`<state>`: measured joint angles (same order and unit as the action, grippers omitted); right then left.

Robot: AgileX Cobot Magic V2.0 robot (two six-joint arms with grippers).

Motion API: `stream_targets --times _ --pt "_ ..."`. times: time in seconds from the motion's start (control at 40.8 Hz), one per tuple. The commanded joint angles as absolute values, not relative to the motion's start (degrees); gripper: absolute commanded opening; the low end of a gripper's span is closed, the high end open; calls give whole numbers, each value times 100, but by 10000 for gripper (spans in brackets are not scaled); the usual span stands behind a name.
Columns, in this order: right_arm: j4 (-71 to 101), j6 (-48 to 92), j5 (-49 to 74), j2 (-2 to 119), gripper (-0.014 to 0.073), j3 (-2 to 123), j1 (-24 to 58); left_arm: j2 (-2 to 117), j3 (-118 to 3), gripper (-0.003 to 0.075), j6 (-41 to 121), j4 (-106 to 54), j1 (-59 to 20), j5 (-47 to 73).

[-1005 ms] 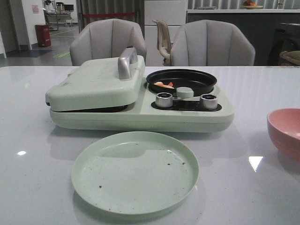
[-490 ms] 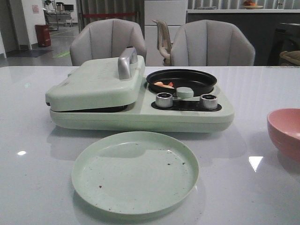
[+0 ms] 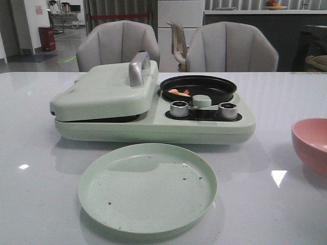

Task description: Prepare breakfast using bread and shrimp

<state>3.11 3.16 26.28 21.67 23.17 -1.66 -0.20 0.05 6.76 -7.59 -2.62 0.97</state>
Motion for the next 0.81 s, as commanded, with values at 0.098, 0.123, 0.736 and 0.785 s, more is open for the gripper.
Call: stream_targets --times 0.098,0.123,0.736,0.785 --pt "338 363 561 619 34 914 -221 -148 51 100 629 -819 -255 -410" --pt "354 363 439 424 34 737 -221 -148 51 100 629 -819 -255 -410" --pt "409 363 -204 -189 34 -62 -225 -141 51 100 629 -819 -255 -400" --pt "409 363 -204 -189 34 -62 -225 -141 51 100 629 -819 -255 -400"
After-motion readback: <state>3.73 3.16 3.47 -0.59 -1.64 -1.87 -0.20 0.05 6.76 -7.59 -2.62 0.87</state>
